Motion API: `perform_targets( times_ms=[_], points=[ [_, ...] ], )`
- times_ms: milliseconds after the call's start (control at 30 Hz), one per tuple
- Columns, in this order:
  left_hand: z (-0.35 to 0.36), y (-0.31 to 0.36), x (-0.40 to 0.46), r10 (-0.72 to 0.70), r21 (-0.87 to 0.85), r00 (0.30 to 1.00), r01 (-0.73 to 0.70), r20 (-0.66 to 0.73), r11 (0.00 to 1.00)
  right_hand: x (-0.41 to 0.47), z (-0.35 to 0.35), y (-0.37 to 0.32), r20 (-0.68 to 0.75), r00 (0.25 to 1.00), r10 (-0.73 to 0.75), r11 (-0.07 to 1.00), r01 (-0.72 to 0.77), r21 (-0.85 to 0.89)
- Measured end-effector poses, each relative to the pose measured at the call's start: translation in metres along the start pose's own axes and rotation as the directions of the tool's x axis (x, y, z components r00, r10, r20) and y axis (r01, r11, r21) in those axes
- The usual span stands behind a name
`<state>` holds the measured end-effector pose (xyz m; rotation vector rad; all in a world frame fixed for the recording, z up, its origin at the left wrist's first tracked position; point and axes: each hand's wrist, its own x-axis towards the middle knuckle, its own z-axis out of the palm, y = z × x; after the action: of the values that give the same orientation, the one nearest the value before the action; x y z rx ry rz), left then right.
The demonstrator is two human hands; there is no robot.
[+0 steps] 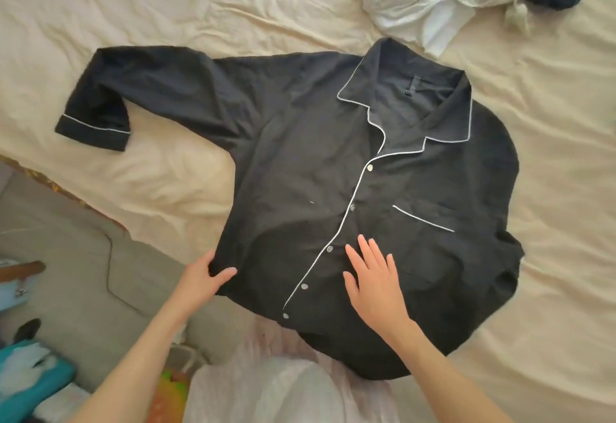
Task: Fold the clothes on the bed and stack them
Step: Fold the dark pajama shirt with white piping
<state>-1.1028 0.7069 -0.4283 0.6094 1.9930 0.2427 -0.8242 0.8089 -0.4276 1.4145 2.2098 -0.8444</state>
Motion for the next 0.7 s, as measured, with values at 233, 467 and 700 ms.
perform_targets(
  times_ms=[233,467,700],
  points=[
    [0.081,-0.004,-0.061,0.382,0.494,0.913,-0.401,0.145,0.772,-0.008,0.002,-0.025,-0.189,0.982,-0.025,0.991,0.05,0.127],
    [0.072,-0.031,-0.038,0.1,-0.04,0.97,-0.112,-0.219,0.993,-0.007,0.032,-0.072,-0.146,0.981,-0.127,0.952,0.162,0.26],
    [0.095,-0.021,-0.011,-0.013,-0.136,0.983,-0.013,-0.185,0.991,-0.005,0.059,-0.101,0.036,0.999,0.02,0.895,-0.034,0.445]
  ],
)
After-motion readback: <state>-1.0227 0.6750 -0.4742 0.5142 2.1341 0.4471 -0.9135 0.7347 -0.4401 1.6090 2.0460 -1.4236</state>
